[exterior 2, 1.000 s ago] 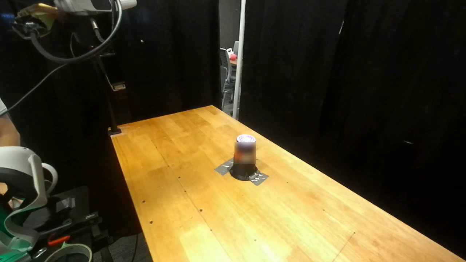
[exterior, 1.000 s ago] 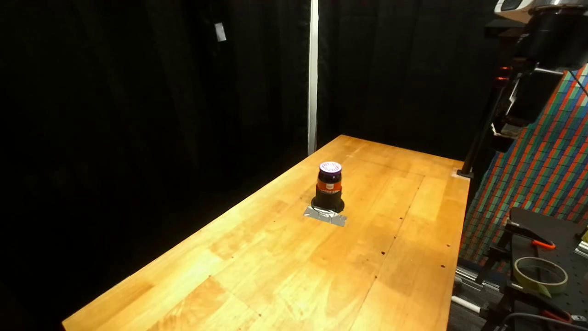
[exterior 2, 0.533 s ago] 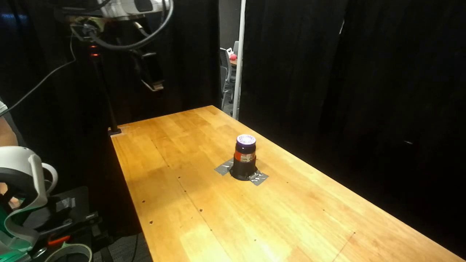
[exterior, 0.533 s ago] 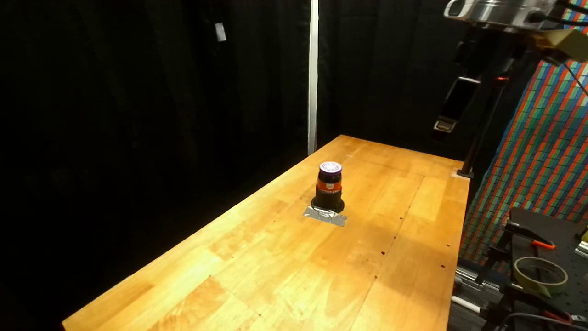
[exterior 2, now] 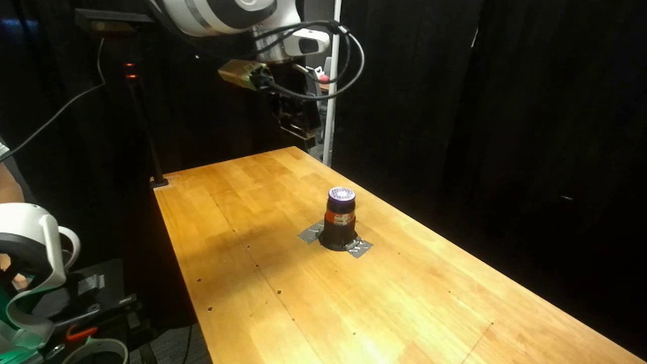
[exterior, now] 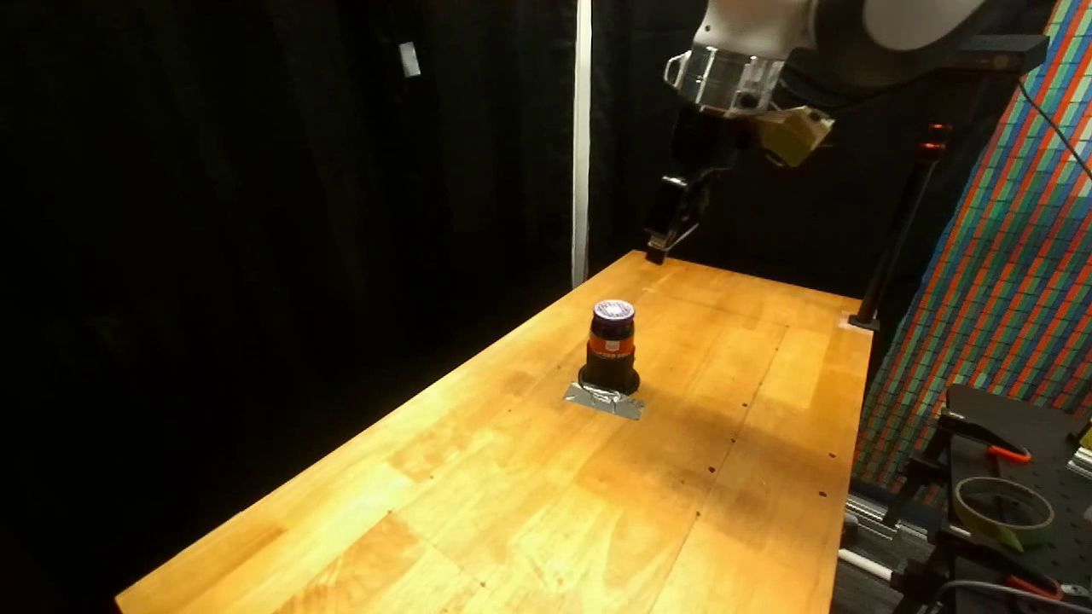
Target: Wrap the band on the brown cup
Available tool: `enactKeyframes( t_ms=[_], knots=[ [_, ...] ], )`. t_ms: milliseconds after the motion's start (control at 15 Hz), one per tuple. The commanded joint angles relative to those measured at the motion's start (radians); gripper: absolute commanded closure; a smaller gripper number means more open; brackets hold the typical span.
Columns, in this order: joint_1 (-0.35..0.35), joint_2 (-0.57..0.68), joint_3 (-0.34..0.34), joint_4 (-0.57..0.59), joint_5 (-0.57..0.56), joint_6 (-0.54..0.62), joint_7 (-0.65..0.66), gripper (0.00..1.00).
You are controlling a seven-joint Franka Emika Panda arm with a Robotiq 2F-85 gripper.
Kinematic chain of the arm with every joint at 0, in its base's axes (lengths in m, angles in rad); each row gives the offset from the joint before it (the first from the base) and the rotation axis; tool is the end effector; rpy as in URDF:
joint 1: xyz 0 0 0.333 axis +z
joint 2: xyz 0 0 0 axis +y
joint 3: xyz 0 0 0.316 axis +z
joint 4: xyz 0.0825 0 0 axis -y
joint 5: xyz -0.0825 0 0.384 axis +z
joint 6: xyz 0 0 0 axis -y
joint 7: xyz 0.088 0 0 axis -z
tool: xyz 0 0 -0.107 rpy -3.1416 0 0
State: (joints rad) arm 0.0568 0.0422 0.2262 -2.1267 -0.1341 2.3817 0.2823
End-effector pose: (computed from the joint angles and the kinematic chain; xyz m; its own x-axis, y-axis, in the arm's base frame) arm 0.5461 0.1565 0.4119 0.9696 0.0890 0.2277 0.0821 -0.9958 0.0393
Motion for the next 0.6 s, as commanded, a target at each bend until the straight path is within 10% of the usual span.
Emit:
enactKeyframes(
  t_ms=[0, 533],
  knots=[
    [0.030, 0.211, -0.058, 0.196, 0.019, 0.021, -0.038, 0.00],
    [0.052, 0.450, -0.132, 0.414, 0.049, 0.004, -0.064, 0.00]
  ],
)
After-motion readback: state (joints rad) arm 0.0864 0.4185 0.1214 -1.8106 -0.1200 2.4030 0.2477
